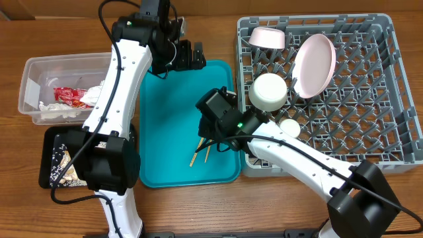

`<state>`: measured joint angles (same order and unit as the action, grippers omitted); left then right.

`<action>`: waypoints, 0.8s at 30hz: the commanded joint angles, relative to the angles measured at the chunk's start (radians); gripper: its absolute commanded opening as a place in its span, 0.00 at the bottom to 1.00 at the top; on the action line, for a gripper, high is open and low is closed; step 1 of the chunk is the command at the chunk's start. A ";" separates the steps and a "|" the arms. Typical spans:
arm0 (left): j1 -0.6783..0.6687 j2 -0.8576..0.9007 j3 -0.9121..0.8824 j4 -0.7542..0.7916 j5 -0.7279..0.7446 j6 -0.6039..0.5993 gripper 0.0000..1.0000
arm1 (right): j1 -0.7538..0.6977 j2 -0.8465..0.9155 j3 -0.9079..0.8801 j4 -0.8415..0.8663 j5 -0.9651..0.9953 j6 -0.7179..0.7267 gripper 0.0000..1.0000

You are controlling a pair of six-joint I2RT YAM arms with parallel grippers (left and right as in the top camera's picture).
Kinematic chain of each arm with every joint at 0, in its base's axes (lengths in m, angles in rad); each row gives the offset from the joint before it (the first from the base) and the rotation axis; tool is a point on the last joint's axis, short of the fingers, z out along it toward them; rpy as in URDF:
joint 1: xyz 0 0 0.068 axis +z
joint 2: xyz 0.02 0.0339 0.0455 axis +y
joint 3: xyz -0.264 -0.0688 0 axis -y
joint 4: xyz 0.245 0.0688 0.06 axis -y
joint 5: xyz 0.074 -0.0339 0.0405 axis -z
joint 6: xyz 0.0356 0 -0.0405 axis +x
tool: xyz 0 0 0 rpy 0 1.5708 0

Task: Sort waste into correct bins and load items into the dishwasher
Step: 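Release the plate and move the right gripper over the chopsticks, then lower the right gripper onto the wooden chopsticks on the teal tray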

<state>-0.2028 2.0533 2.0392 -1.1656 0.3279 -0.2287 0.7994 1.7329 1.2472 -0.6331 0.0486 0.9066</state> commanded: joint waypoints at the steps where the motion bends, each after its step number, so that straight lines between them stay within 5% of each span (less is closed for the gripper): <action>1: 0.032 -0.040 0.040 0.005 -0.051 0.005 1.00 | 0.010 -0.002 -0.047 0.057 -0.017 0.022 0.24; 5: 0.121 -0.040 0.097 -0.035 -0.090 0.005 1.00 | 0.029 0.004 -0.068 0.106 -0.013 0.022 0.17; 14: 0.415 -0.040 0.211 -0.134 -0.090 0.003 1.00 | 0.061 0.086 -0.068 0.177 0.014 0.023 0.44; 24: 0.600 -0.039 0.206 -0.224 -0.062 -0.069 1.00 | 0.058 0.100 -0.068 0.188 0.120 0.097 0.47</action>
<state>0.3946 2.0514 2.2276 -1.3842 0.2497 -0.2821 0.8585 1.8256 1.1831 -0.4557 0.1139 0.9760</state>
